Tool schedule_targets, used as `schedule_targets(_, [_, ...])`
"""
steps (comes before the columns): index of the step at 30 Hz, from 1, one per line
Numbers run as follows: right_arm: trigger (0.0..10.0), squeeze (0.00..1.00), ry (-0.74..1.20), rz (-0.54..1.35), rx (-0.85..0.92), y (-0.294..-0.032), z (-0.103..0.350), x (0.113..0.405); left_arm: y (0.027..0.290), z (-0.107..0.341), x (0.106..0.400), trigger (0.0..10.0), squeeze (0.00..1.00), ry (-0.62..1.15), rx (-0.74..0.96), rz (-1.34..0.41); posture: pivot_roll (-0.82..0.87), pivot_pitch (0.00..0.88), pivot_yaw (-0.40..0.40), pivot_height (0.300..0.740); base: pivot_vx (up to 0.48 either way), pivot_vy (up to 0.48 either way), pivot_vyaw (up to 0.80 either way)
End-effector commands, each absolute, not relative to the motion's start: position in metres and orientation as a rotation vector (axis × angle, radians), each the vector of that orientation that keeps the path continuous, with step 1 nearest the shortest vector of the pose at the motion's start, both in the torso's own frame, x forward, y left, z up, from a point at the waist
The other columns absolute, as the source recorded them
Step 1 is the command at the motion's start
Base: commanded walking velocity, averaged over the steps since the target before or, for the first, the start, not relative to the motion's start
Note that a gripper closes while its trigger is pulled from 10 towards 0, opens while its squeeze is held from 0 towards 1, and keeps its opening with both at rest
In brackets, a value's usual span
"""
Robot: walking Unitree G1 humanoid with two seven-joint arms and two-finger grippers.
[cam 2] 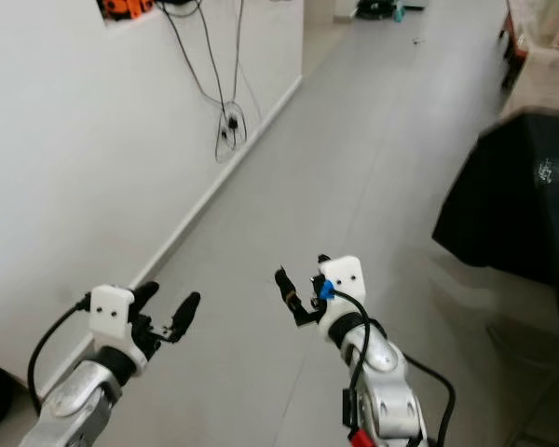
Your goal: Building children table
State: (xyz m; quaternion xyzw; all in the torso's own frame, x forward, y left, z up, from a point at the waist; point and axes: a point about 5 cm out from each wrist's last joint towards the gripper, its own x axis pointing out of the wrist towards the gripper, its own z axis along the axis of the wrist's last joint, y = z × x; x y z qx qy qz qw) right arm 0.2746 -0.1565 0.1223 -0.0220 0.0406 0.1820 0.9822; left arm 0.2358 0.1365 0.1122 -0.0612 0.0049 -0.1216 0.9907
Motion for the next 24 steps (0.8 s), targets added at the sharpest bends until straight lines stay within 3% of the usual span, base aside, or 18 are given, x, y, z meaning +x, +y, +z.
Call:
schedule_targets(1, [10.0, 0.00, 0.095, 0.380, -0.025, -0.1507, 0.1170, 0.2748, 0.1446, 0.1071, 0.2338, 10.0, 0.00, 0.033, -0.113, -0.219, -0.03, 0.122, 0.033, 0.740, 0.480, 0.000, -0.80])
schedule_targets(6, [10.0, 0.00, 0.072, 0.368, -0.036, -0.1510, 0.1184, 0.2771, 0.1452, 0.1067, 0.2335, 10.0, 0.00, 0.034, -0.112, -0.217, -0.03, 0.123, 0.034, 0.740, 0.480, 0.000, -0.80])
schedule_targets(24, [10.0, 0.00, 0.089, 0.372, -0.025, -0.1516, 0.1101, 0.2838, 0.1428, 0.1013, 0.2345, 10.0, 0.00, 0.039, -0.101, -0.226, -0.01, 0.092, 0.014, 0.740, 0.472, 0.000, -0.04])
